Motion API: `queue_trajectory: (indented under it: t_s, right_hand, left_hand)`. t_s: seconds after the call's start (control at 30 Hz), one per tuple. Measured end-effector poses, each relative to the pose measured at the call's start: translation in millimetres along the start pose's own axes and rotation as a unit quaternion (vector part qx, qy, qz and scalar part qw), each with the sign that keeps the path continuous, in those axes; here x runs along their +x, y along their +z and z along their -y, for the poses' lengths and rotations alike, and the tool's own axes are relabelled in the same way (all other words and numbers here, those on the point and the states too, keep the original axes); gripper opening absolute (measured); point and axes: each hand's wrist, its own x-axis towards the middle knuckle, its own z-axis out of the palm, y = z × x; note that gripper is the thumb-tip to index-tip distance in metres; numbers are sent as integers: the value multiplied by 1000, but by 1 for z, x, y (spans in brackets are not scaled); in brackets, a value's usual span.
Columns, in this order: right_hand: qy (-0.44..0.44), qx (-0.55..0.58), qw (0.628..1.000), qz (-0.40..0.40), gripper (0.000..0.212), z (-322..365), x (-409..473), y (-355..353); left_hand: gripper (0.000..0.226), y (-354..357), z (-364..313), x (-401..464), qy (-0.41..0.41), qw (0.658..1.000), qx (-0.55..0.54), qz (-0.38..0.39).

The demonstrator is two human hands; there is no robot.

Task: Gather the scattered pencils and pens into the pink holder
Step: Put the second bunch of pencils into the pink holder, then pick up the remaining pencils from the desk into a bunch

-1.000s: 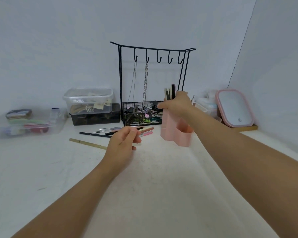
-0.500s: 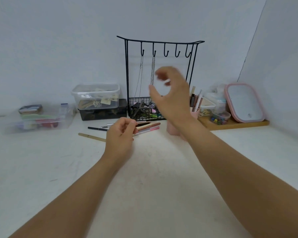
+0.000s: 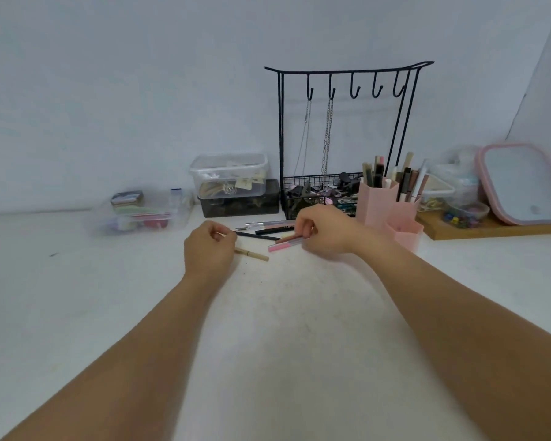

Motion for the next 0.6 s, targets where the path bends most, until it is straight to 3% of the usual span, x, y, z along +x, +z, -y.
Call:
queue_trajectory:
  t_s: [0.1,0.3,0.43,0.6]
  right_hand:
    - [-12,-9,1000,6,19,-1,2,5]
    - [-46,29,998,-25,7,20,0,17]
    - [-25,52,998,-16,22,45,-2,40]
    - [-25,32,998,-42,13,55,0,51]
  left_hand:
    - [3,-9,5,-1,14,998,9,54]
    - [10,-23,7,-4,35,995,-13,91]
    - [15,-19,8,-2,66,990,23,119]
    - [13,-18,9,4,57,991,24,115]
